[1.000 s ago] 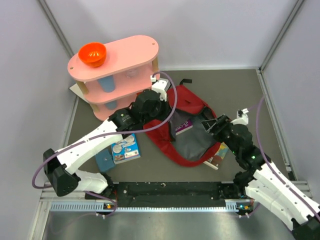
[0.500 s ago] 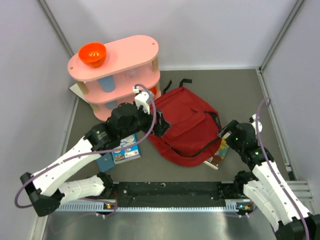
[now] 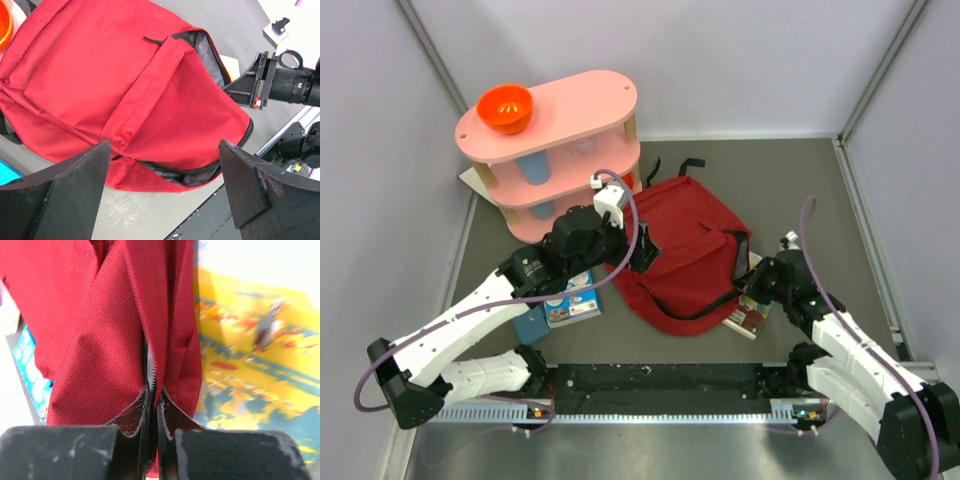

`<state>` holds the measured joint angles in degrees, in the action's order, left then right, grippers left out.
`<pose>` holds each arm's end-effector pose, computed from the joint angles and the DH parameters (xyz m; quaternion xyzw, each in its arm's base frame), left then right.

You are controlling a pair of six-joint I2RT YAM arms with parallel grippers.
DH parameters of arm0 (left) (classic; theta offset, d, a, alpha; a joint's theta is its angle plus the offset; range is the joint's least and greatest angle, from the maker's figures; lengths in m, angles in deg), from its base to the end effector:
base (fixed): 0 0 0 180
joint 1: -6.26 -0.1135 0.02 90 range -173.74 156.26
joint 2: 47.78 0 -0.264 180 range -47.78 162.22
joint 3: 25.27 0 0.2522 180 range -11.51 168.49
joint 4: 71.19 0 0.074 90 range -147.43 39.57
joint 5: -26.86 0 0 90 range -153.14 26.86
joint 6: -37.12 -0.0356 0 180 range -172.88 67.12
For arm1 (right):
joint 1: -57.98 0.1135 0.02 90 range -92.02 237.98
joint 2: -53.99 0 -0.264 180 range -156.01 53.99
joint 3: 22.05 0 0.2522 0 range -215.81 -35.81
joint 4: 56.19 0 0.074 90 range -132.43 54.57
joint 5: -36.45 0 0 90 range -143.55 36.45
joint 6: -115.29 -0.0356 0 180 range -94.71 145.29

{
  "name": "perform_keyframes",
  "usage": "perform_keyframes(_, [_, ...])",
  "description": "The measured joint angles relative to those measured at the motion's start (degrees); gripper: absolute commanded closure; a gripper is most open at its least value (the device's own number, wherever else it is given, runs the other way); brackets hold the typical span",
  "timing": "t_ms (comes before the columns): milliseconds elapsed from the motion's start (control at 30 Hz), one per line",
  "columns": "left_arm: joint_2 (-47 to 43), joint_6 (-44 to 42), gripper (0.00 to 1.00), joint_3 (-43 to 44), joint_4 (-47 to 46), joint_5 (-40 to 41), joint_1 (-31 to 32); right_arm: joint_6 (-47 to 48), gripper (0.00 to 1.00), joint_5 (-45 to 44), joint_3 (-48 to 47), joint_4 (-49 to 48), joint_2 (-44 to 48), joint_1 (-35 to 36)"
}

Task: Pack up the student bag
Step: Adjust the student bag at the center of the board, then pick up the book from the center of the board.

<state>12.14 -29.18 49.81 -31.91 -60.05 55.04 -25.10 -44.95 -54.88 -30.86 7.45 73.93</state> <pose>0.1537 -0.1726 0.3631 0.1678 0.8221 -0.3031 0.4518 0.1603 0.0514 0.1766 0.2357 0.8694 0.2914 0.3220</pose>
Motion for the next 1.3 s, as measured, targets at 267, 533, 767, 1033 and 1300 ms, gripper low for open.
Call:
perform_keyframes(267, [0.0, 0.0, 0.07, 0.0, 0.0, 1.1, 0.0, -4.3, 0.99, -0.7, 0.7, -3.0, 0.3, 17.4])
perform_keyframes(533, [0.7, 0.2, 0.06, 0.0, -0.3, 0.5, -0.1, -4.2, 0.19, -6.2, -2.7, 5.5, 3.6, 20.5])
perform_keyframes(767, [4.5, -0.2, 0.03, 0.3, -0.5, -3.1, -0.2, -3.6, 0.12, -21.3, -9.6, 17.0, 14.3, 18.7])
perform_keyframes(1033, [12.3, -1.0, 0.03, 7.7, -2.6, -10.4, 1.9, -3.3, 0.10, -21.1, -10.5, 25.8, 17.2, -4.3])
perform_keyframes(1300, [31.4, -2.3, 0.07, 25.8, -5.1, -19.2, 10.6, -5.2, 0.02, -14.3, -6.2, 29.1, 13.3, -15.3])
